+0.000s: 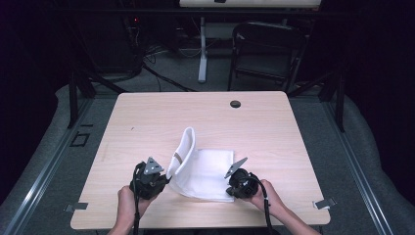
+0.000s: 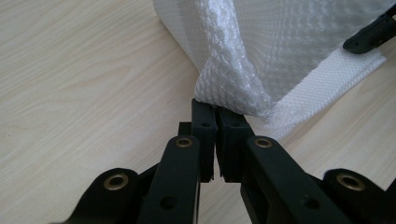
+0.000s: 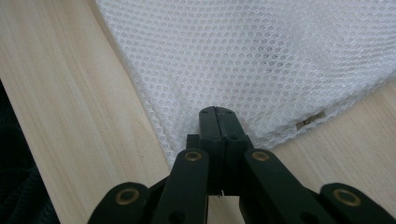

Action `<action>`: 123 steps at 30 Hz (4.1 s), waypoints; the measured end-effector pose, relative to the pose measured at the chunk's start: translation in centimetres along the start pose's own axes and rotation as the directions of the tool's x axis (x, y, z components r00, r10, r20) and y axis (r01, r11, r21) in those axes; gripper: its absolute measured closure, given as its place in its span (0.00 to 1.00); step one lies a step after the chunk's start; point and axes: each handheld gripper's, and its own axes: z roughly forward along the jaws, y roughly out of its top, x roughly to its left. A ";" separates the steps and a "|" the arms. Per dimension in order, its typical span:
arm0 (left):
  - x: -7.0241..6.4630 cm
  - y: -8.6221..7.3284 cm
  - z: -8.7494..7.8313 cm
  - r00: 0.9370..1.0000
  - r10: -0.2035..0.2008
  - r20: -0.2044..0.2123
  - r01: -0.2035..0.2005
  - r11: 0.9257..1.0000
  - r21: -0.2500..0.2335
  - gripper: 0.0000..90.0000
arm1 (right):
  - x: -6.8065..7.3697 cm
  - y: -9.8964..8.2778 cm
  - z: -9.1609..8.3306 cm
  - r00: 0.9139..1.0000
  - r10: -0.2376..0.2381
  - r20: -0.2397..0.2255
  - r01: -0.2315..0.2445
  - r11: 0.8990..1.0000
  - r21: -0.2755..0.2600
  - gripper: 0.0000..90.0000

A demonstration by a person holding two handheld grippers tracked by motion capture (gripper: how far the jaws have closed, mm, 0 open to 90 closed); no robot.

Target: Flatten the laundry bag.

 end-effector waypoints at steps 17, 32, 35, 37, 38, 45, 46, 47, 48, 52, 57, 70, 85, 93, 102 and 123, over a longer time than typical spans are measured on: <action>0.0 -0.5 1.2 0.998 -0.025 0.056 0.019 0.995 0.100 0.97 | -0.6 -0.5 -0.7 1.000 0.003 0.022 -0.004 0.999 0.048 1.00; 0.3 -1.0 1.9 0.986 -0.034 0.163 0.001 0.981 0.195 0.94 | -0.9 -1.0 -1.2 0.999 -0.009 0.046 0.006 0.996 0.084 1.00; 0.1 -1.2 1.7 0.986 -0.025 0.165 -0.010 0.979 0.206 0.86 | -0.9 -1.2 -1.3 0.997 -0.028 0.068 0.022 0.996 0.091 1.00; 0.4 -1.4 1.5 0.980 -0.036 0.196 -0.009 0.975 0.224 0.79 | -0.9 -1.2 -1.4 0.997 -0.025 0.075 0.017 0.995 0.095 1.00; 0.4 -1.4 1.5 0.980 -0.036 0.196 -0.009 0.975 0.224 0.75 | -0.9 -1.2 -1.4 0.997 -0.025 0.075 0.017 0.995 0.095 1.00; 0.7 -1.9 0.6 0.977 -0.049 0.207 -0.004 0.968 0.250 0.44 | -0.8 -1.2 -1.6 0.995 -0.051 0.089 0.042 0.994 0.098 0.99; 0.8 -2.1 0.4 0.978 -0.065 0.199 0.015 0.971 0.240 0.44 | -0.8 -1.2 -1.6 0.995 -0.051 0.089 0.042 0.994 0.098 0.99; 1.1 -2.3 -0.1 0.981 -0.070 0.180 0.027 0.972 0.232 0.40 | -0.9 -1.3 -1.6 0.995 -0.045 0.089 0.037 0.995 0.096 0.98; 1.1 -2.3 -0.1 0.981 -0.070 0.180 0.027 0.972 0.232 0.37 | -0.9 -1.3 -1.6 0.995 -0.045 0.089 0.037 0.995 0.096 0.98; 1.8 -2.9 -1.2 0.987 -0.097 0.128 0.070 0.976 0.207 0.32 | -1.1 -1.4 -1.6 0.995 -0.040 0.093 0.031 0.995 0.094 0.96; 1.8 -2.5 -2.2 0.992 -0.097 0.077 0.088 0.989 0.115 0.25 | -1.3 -1.0 -3.0 0.997 -0.033 0.077 0.031 0.999 0.021 0.77; -0.9 1.1 2.5 0.980 0.091 0.176 -0.112 0.987 0.115 0.24 | 0.0 0.3 -2.1 0.996 -0.080 0.030 0.081 0.996 -0.028 0.58; -2.6 2.2 7.4 0.945 0.161 0.285 -0.215 0.962 0.167 0.40 | 1.1 0.5 0.1 0.993 -0.113 0.017 0.112 0.993 0.038 0.82; -3.0 2.1 7.6 0.926 0.185 0.330 -0.245 0.958 0.147 0.48 | 0.7 0.5 -0.2 0.997 -0.078 0.028 0.078 0.997 0.024 0.96; -3.9 2.5 8.1 0.917 0.234 0.323 -0.293 0.945 0.147 0.50 | 0.4 0.8 -1.7 0.998 -0.054 0.017 0.054 0.997 -0.046 0.97; -3.3 3.1 9.3 0.929 0.190 0.318 -0.252 0.953 0.170 0.95 | 2.1 1.3 -3.9 0.994 -0.106 0.020 0.107 0.986 -0.131 0.95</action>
